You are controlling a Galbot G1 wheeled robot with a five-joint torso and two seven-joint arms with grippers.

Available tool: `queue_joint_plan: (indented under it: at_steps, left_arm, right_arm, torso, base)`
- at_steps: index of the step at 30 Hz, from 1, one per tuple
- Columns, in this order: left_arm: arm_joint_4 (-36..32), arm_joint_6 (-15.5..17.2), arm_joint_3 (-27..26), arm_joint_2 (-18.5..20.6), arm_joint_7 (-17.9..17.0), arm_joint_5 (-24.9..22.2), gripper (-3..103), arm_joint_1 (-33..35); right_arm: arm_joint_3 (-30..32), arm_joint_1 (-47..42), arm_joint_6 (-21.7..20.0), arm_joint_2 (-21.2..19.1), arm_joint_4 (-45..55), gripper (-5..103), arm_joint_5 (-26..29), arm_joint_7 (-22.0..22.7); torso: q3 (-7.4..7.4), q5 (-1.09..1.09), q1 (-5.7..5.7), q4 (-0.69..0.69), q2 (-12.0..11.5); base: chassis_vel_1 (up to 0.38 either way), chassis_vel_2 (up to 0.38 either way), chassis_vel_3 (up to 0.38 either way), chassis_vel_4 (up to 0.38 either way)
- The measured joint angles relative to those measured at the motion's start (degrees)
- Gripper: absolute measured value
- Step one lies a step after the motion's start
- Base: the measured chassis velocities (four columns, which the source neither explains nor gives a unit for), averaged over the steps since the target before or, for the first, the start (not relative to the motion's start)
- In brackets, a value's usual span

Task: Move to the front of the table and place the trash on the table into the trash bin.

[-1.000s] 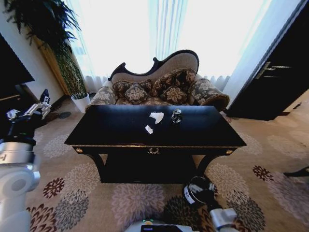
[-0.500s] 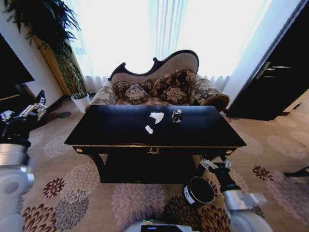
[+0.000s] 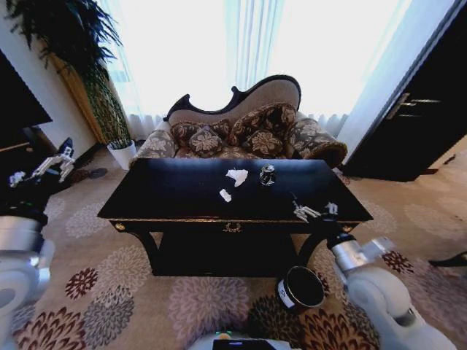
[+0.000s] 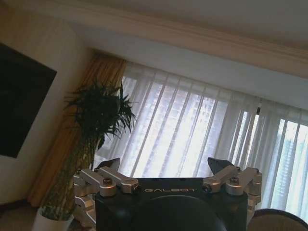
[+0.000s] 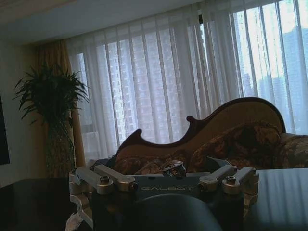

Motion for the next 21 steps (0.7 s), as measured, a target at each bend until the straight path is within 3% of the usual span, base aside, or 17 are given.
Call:
queue_joint_plan:
  at_steps: [7, 11, 15, 21]
  left_arm:
    - [-2.5, 0.0, -4.2, -2.3, 0.7, -0.1, 100, 2.3]
    - [-2.6, 0.3, -3.5, -3.0, 1.0, 0.3, 100, 2.0]
    - [-2.6, 0.3, -2.6, -3.2, 1.5, 0.9, 100, 1.4]
    - [-2.5, 0.0, -4.8, -6.5, 3.3, 1.9, 100, 3.0]
  right_arm:
    - [-2.7, 4.1, 1.0, -2.8, -3.4, 100, -0.2, -0.2]
    - [-3.7, 5.7, 1.0, -3.3, -4.8, 100, -2.0, 0.0]
    - [-3.8, 5.9, 1.0, -3.5, -5.8, 100, -3.7, 0.6]
    - [-9.5, 11.3, 1.8, -5.0, -11.5, 100, -7.5, 0.7]
  torso:
    - [0.0, 0.01, 0.0, -0.01, 0.0]
    - [0.0, 0.0, 0.0, 0.01, 0.0]
    - [0.0, 0.0, 0.0, -0.05, 0.0]
    - [0.0, 0.0, 0.0, 0.0, 0.0]
  base:
    - [0.0, 0.0, 0.0, 0.0]
    - [0.0, 0.0, 0.0, 0.0]
    - [0.0, 0.0, 0.0, 0.0]
    - [0.0, 0.0, 0.0, 0.0]
